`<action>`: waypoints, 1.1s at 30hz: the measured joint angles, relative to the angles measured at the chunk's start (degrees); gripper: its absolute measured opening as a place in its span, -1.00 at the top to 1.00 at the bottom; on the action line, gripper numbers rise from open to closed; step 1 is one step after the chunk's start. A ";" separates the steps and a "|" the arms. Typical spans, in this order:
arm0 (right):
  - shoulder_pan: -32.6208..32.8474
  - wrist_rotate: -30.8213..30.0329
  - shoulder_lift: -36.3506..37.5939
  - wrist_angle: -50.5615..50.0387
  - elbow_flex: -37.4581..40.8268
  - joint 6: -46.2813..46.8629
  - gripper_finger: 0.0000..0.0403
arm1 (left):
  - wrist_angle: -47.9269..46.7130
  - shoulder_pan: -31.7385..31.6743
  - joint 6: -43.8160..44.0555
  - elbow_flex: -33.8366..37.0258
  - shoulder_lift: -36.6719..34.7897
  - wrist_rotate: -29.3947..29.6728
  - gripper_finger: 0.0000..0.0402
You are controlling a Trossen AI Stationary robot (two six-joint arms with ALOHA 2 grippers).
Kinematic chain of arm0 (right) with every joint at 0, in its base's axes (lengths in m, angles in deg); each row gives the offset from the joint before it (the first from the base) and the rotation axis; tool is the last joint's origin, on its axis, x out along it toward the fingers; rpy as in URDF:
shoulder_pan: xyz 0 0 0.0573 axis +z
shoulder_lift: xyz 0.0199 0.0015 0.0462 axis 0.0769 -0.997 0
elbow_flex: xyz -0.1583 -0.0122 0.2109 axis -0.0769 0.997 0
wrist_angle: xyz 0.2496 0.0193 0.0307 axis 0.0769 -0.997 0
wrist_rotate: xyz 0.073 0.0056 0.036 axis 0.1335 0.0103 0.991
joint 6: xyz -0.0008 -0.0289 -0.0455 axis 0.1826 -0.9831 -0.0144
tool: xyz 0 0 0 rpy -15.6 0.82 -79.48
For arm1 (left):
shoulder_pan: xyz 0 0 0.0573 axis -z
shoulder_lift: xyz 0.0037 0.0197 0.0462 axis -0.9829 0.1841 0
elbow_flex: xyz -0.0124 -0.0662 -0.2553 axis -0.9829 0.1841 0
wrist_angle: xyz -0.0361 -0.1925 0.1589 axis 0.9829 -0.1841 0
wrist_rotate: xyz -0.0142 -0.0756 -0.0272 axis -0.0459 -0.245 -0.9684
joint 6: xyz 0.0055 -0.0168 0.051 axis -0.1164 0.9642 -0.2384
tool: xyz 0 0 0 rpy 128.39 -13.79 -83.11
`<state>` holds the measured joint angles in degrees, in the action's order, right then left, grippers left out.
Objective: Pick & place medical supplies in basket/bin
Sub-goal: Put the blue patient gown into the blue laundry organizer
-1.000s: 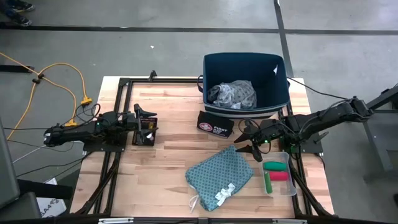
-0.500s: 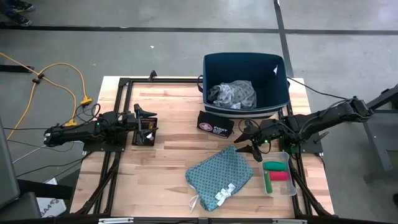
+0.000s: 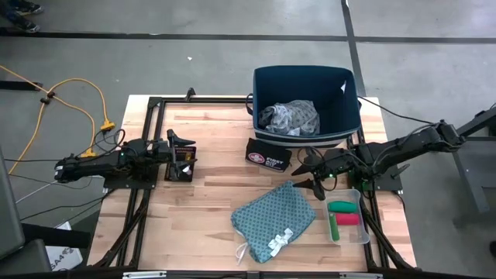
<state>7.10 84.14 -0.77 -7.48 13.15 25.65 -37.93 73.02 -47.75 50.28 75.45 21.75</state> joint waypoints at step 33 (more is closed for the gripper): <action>0.11 -7.93 -1.98 -0.59 0.00 4.98 -0.98 | 0.04 0.00 0.01 0.00 0.01 0.00 -0.60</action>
<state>7.21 76.21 -2.75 -8.07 13.15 30.63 -37.89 73.02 -47.74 50.28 75.46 21.75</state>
